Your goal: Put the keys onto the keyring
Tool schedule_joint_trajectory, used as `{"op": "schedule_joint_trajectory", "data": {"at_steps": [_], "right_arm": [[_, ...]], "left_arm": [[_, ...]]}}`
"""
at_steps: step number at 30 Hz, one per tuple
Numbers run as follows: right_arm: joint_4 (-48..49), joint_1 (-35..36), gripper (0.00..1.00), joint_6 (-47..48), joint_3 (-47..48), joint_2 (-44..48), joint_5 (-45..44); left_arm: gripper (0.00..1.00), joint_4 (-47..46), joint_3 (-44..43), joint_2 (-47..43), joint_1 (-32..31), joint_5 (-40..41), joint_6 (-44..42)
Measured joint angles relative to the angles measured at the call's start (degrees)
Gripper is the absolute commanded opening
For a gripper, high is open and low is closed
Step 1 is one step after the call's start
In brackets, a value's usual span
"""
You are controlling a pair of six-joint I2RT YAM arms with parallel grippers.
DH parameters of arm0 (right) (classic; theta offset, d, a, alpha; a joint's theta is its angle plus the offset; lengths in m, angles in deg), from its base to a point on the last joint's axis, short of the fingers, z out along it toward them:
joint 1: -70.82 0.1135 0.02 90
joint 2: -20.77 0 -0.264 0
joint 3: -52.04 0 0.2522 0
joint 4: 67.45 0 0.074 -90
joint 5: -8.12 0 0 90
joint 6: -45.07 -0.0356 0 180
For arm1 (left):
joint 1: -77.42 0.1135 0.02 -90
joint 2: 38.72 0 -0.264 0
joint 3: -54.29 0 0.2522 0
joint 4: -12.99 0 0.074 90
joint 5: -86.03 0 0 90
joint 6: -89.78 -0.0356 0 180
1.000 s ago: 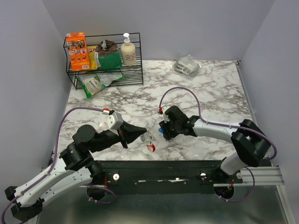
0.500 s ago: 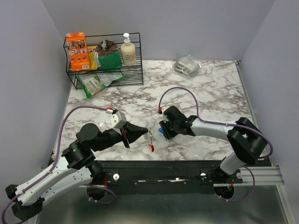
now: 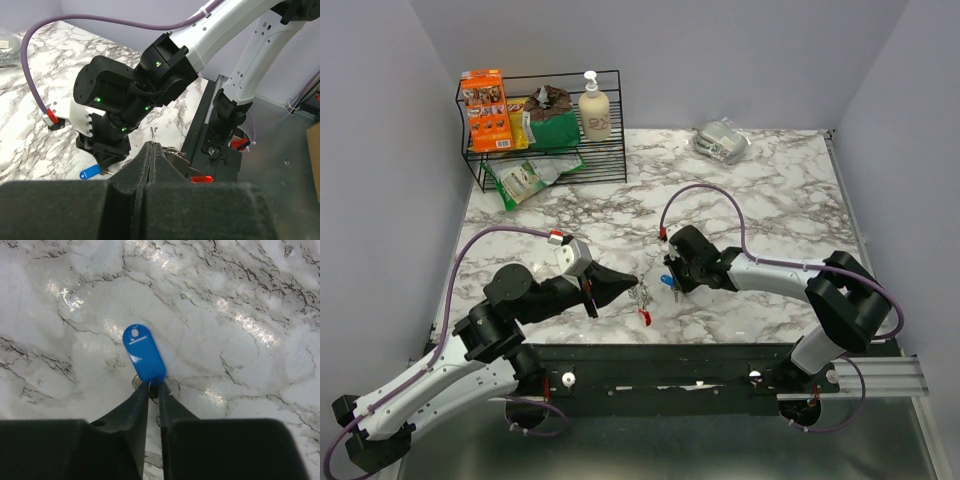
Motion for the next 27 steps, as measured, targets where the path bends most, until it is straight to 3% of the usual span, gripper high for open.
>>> {"op": "schedule_joint_trajectory", "data": {"at_steps": [3, 13, 20, 27], "right_arm": [[0.5, 0.0, 0.00, -0.1, 0.0, -0.3, 0.0], [0.5, 0.0, 0.00, -0.1, 0.1, 2.2, 0.0], [-2.4, 0.0, 0.00, 1.7, 0.3, 11.0, 0.7], [-4.5, 0.0, 0.00, 7.0, 0.5, 22.1, 7.5]], "left_arm": [[0.00, 0.0, 0.0, 0.0, 0.0, -0.1, 0.0], [0.00, 0.9, 0.2, -1.4, 0.0, 0.0, -0.3], [0.00, 2.3, 0.2, -1.5, 0.0, 0.4, -1.6], [0.00, 4.2, 0.2, -0.7, 0.0, 0.4, -3.2]]}}
